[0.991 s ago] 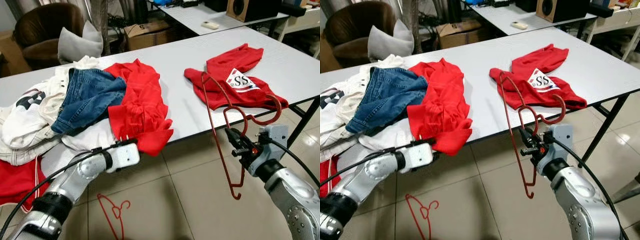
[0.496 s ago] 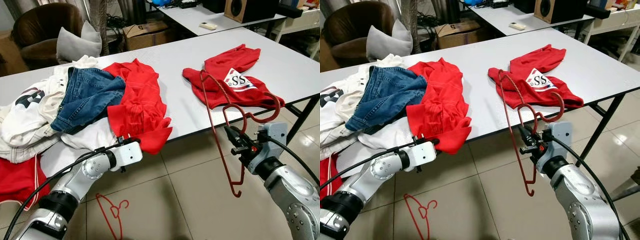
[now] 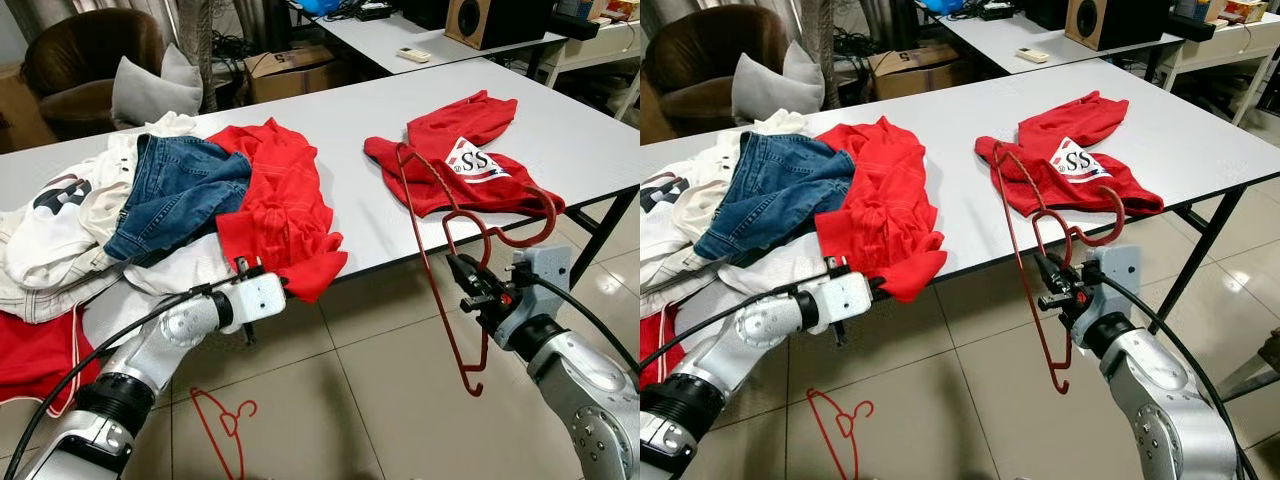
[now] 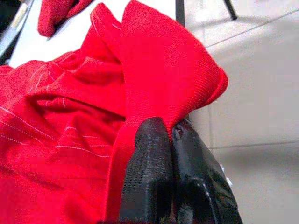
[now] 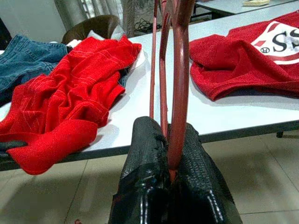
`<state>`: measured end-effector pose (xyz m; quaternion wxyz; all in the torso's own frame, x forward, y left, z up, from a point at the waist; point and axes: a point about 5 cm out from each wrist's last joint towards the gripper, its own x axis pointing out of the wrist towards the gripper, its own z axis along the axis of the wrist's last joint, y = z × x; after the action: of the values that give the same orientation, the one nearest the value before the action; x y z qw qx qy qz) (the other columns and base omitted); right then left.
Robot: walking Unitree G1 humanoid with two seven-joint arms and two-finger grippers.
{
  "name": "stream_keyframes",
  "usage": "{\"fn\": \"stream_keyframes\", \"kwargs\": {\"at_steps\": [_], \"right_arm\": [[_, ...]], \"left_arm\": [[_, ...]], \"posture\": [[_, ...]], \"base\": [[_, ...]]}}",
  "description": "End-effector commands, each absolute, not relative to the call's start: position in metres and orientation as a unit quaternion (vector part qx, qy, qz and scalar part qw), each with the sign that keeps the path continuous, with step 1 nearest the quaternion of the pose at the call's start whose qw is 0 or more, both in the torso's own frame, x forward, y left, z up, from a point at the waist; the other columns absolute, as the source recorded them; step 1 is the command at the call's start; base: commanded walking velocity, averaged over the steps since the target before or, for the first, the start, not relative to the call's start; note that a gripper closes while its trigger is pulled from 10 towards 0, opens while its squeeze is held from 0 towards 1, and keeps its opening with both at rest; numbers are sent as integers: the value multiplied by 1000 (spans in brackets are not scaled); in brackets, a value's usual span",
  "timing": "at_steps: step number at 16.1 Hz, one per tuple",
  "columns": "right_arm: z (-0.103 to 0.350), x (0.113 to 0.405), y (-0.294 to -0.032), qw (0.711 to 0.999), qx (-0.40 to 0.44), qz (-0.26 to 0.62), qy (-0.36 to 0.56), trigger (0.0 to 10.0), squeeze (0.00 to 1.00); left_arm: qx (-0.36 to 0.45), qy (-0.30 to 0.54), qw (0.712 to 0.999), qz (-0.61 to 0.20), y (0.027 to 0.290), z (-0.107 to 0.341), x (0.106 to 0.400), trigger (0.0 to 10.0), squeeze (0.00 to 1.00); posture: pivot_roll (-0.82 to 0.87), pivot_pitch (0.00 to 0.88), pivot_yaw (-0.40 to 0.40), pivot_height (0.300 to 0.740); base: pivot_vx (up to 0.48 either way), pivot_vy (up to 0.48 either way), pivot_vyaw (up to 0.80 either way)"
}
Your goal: Hang hanger
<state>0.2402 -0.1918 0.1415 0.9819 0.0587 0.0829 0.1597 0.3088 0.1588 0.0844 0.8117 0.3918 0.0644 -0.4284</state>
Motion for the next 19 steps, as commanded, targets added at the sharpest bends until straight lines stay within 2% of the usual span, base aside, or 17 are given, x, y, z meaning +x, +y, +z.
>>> {"fn": "stream_keyframes", "kwargs": {"at_steps": [1,4,6,10,13,18,19], "right_arm": [[145,243,-190,982,55,166,74,10000,0],[146,241,-189,978,44,188,76,10000,0],[148,235,-186,971,39,223,74,10000,0],[180,202,-189,931,76,356,25,10000,0],[185,182,-194,904,69,418,49,10000,0],[169,185,-197,909,58,397,118,10000,0],[156,190,-198,908,43,385,158,10000,0]], "left_arm": [[377,71,822,-421,165,94,314,0,0],[329,65,856,-394,162,126,337,0,0],[307,61,868,-385,158,140,345,0,0],[213,37,912,-348,144,194,370,0,0],[206,31,917,-339,140,212,376,0,0],[219,31,913,-342,136,221,378,0,0],[224,28,911,-344,136,227,377,0,0]], "posture": [[-177,0,94,740],[-178,0,96,740],[-179,0,97,740],[-185,0,103,740],[-192,0,110,740],[-189,0,106,740],[-189,0,102,740]], "base": [[0,0,0],[0,0,0],[0,0,0],[0,0,0],[0,0,0],[0,0,0],[0,0,0]]}}
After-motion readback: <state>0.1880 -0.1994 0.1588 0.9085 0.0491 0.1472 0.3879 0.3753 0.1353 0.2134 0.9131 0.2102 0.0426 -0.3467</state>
